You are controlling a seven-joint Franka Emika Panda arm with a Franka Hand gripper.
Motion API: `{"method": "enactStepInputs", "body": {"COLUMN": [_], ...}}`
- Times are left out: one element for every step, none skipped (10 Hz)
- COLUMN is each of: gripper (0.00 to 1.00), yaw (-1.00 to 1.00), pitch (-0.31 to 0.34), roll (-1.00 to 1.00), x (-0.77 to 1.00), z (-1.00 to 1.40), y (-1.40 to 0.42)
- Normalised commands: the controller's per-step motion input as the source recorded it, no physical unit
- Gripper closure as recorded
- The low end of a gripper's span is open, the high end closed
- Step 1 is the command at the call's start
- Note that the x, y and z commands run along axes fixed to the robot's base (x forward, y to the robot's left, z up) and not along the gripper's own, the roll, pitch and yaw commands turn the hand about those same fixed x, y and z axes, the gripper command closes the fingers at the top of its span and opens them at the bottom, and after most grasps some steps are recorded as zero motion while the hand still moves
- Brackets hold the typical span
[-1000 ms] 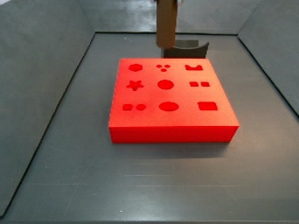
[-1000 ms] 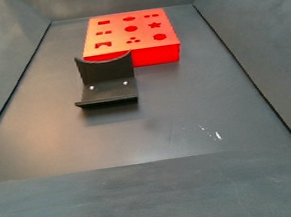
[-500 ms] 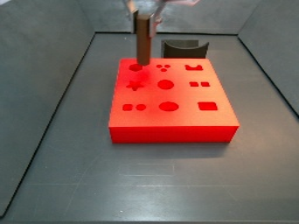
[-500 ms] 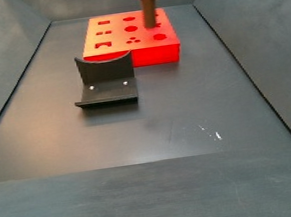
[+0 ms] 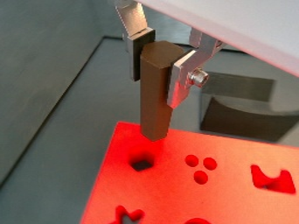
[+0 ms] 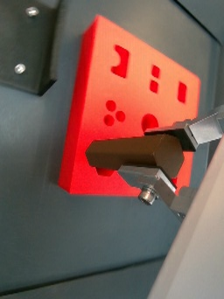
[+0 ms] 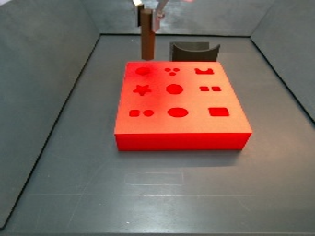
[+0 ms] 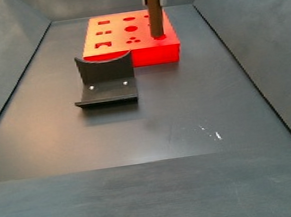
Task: Insert the hexagon object.
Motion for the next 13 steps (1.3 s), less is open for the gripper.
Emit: {"method": "enactStepInputs", "body": {"gripper": [1.00,1.00,1.00,1.00,1.00,1.00,1.00,1.00,1.00,1.00,1.00,1.00,1.00], "yaw": [-0.87,-0.53,-0.09,0.00,0.00,0.09,0.26,0.44,0.47,0.34,0.22,0.15,0.03], "pitch": [-0.081,-0.216,-0.220,-0.170,-0.124,-0.104,-0.067,-0.040,-0.064,-0.061,-0.066,-0.044,-0.101], "roll": [-0.10,-0.13,-0.10,-0.04,-0.02,0.00,-0.01,0.00,0.00,0.00,0.00,0.00,-0.07], "x": [-0.15,-0.23,-0.23,-0.16,-0.01,0.00,0.03,0.04,0.00,0.00,0.00,0.27,0.23], "z": [0.19,0.00,-0.05,-0.06,-0.12,-0.25,-0.27,-0.23,-0.21,-0.12,-0.11,-0.09,-0.19], "y": [0.00,0.00,-0.19,-0.26,-0.21,0.00,0.00,-0.08,-0.13,-0.18,-0.18,-0.14,0.00]}}
